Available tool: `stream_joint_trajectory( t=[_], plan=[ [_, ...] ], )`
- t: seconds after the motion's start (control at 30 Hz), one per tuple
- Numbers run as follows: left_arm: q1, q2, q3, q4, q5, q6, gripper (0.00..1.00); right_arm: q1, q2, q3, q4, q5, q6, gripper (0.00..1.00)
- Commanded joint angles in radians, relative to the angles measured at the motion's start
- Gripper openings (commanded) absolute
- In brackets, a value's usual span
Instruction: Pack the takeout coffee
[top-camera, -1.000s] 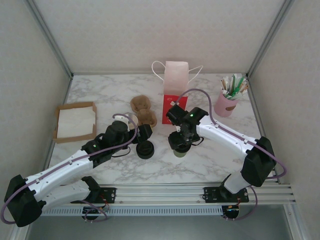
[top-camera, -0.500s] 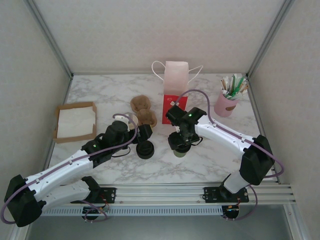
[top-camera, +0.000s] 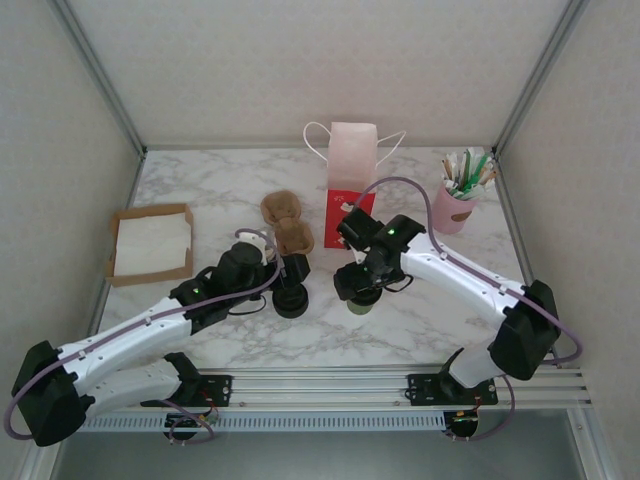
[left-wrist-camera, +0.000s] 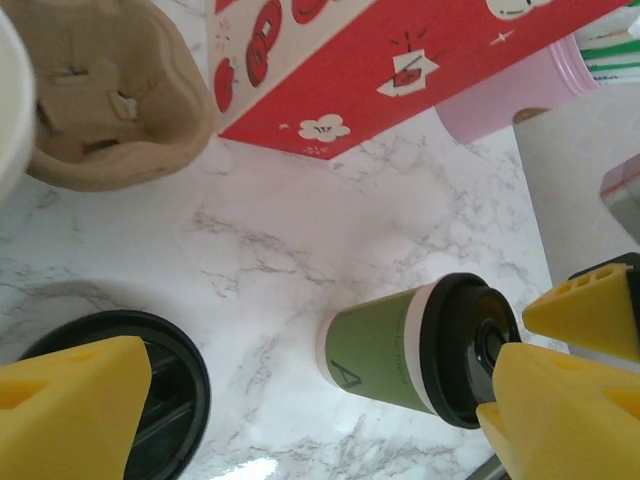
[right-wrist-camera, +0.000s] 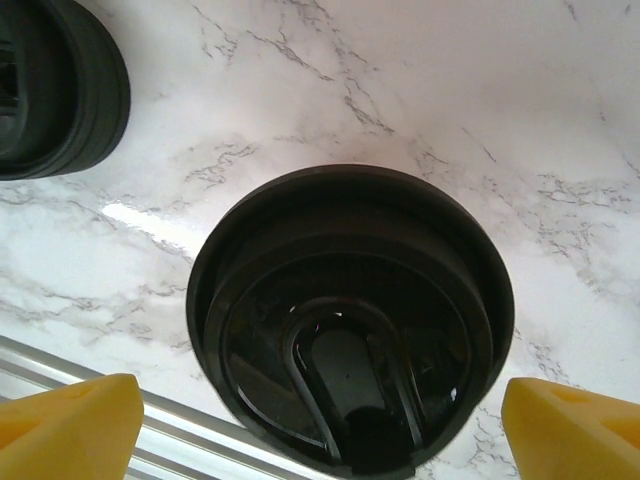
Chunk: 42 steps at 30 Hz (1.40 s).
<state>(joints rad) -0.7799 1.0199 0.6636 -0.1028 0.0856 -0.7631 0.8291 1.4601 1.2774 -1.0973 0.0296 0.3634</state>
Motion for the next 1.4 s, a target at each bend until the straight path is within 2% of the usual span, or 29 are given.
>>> stream_joint_trajectory(
  t=[0.0,0.13,0.27,0.43,0.53,0.6,0.67,0.77,0.9,1.03,1.37],
  plan=[
    [-0.038,0.032,0.049,0.024,0.020,-0.009,0.78,-0.001,-0.081,0.015,-0.029,0.002,0.021,0.93],
    [-0.094,0.093,0.085,0.049,0.030,-0.025,0.54,-0.036,-0.185,-0.034,0.028,-0.005,0.046,0.82],
    [-0.124,0.168,0.112,0.099,0.069,-0.043,0.39,-0.131,-0.286,-0.120,0.113,-0.078,0.060,0.60],
    [-0.127,0.259,0.119,0.195,0.169,-0.060,0.36,-0.267,-0.370,-0.237,0.224,-0.246,0.064,0.33],
    [-0.107,0.311,0.111,0.263,0.251,-0.076,0.35,-0.351,-0.386,-0.312,0.287,-0.376,0.065,0.13],
    [-0.087,0.340,0.104,0.285,0.285,-0.089,0.28,-0.397,-0.392,-0.354,0.324,-0.445,0.066,0.02],
    [-0.070,0.356,0.092,0.313,0.317,-0.100,0.25,-0.435,-0.394,-0.389,0.356,-0.500,0.064,0.02],
    [-0.062,0.375,0.082,0.357,0.367,-0.110,0.24,-0.490,-0.394,-0.431,0.394,-0.562,0.065,0.00],
    [-0.053,0.394,0.092,0.336,0.384,-0.101,0.23,-0.538,-0.377,-0.466,0.424,-0.600,0.060,0.00],
    [-0.038,0.408,0.091,0.321,0.385,-0.097,0.21,-0.553,-0.343,-0.481,0.443,-0.617,0.055,0.00],
    [-0.033,0.449,0.099,0.313,0.391,-0.085,0.22,-0.555,-0.289,-0.483,0.468,-0.639,0.047,0.00]
  ],
)
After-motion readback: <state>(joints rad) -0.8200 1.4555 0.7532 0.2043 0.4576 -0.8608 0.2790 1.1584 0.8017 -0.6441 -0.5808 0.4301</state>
